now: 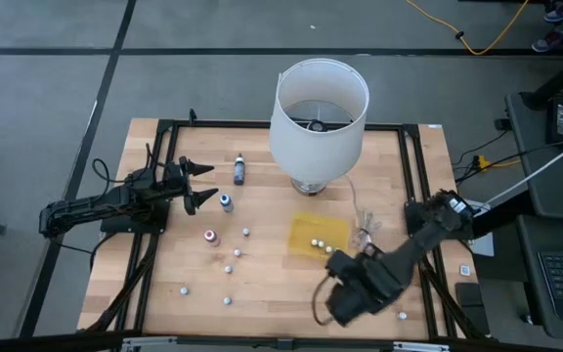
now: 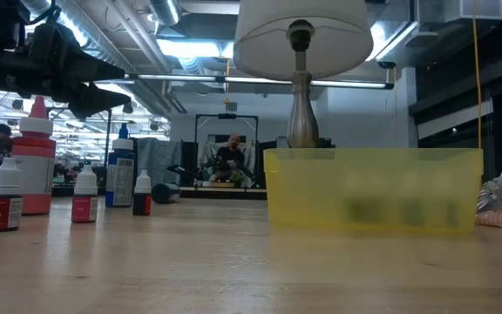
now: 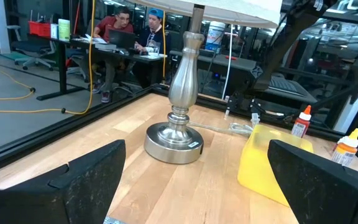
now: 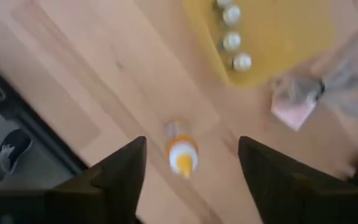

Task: Pick & Place food coloring
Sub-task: Put the pink food coloring bottle into the yellow bin

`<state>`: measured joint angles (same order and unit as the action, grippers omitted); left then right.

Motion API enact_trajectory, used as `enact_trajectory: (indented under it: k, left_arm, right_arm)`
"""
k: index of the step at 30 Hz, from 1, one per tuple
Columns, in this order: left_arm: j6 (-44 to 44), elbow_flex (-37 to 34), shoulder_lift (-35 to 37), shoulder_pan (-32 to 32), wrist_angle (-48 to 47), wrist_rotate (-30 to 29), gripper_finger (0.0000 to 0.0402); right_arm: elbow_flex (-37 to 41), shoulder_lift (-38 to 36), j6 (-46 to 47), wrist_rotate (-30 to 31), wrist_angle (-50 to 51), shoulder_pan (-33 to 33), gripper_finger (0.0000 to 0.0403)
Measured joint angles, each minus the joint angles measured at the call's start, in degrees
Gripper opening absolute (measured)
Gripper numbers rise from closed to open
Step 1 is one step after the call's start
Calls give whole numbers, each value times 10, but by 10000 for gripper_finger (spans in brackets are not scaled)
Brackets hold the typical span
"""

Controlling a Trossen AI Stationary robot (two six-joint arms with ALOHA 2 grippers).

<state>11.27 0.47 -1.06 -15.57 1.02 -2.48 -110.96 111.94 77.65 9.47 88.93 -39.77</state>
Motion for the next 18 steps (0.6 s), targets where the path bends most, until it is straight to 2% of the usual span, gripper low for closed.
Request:
enact_trajectory:
  k: [6,12,18]
  left_arm:
    - [0,0,0,0,0,0,389]
    - [0,0,0,0,0,0,389]
    - [0,0,0,0,0,0,389]
  right_arm:
    - [0,-14,103,0,11,-73,290]
    - [7,-15,219,0,10,-142,286]
    - [52,-15,349,-25,9,-197,283]
